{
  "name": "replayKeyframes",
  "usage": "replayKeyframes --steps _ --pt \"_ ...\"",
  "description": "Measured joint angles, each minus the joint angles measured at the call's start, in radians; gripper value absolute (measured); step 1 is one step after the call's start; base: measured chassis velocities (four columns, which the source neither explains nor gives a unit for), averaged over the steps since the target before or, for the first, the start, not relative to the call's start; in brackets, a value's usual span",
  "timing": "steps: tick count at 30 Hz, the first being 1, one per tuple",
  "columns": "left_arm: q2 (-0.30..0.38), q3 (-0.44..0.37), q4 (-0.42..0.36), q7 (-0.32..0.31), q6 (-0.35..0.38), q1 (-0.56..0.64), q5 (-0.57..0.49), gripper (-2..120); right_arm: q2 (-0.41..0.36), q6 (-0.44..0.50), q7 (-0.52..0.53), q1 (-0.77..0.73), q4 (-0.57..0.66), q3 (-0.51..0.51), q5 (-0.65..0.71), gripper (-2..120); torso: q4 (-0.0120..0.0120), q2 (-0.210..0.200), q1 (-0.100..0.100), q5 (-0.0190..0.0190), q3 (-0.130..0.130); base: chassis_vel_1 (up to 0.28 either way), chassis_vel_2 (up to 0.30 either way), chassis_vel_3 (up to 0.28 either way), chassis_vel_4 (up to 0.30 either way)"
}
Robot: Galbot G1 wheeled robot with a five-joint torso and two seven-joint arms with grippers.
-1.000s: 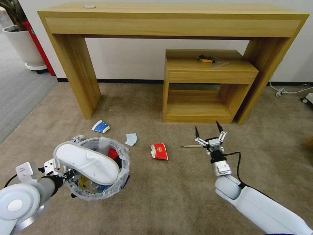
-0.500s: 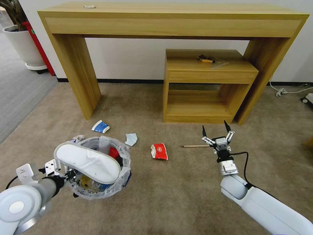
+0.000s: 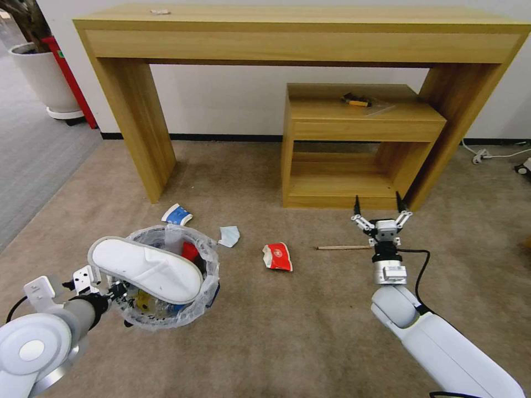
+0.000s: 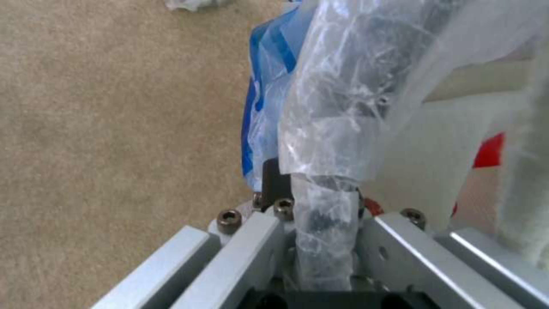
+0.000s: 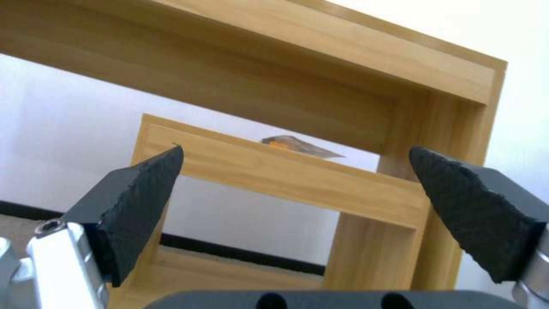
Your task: Pick up the trash bin and place the garbage on the floor into it.
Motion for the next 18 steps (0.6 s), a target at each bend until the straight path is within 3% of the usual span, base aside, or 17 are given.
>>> replayKeyframes --steps 9,18 --pt "-0.04 0.012 0.001 0.023 0.001 -0.006 0.033 0 0.045 -0.007 -0.019 -0.044 0.008 0.047 -0.012 100 -0.0002 0.0 0.0 0.0003 0.0 0.071 0.055 -0.077 -0.059" --pt "-0.058 0.008 -0.002 0.035 0.001 -0.002 0.054 0 0.149 -0.008 -0.034 -0.043 -0.022 0.045 -0.045 99 0.0 0.0 0.0 0.0001 0.0 0.089 0.086 -0.084 -0.088"
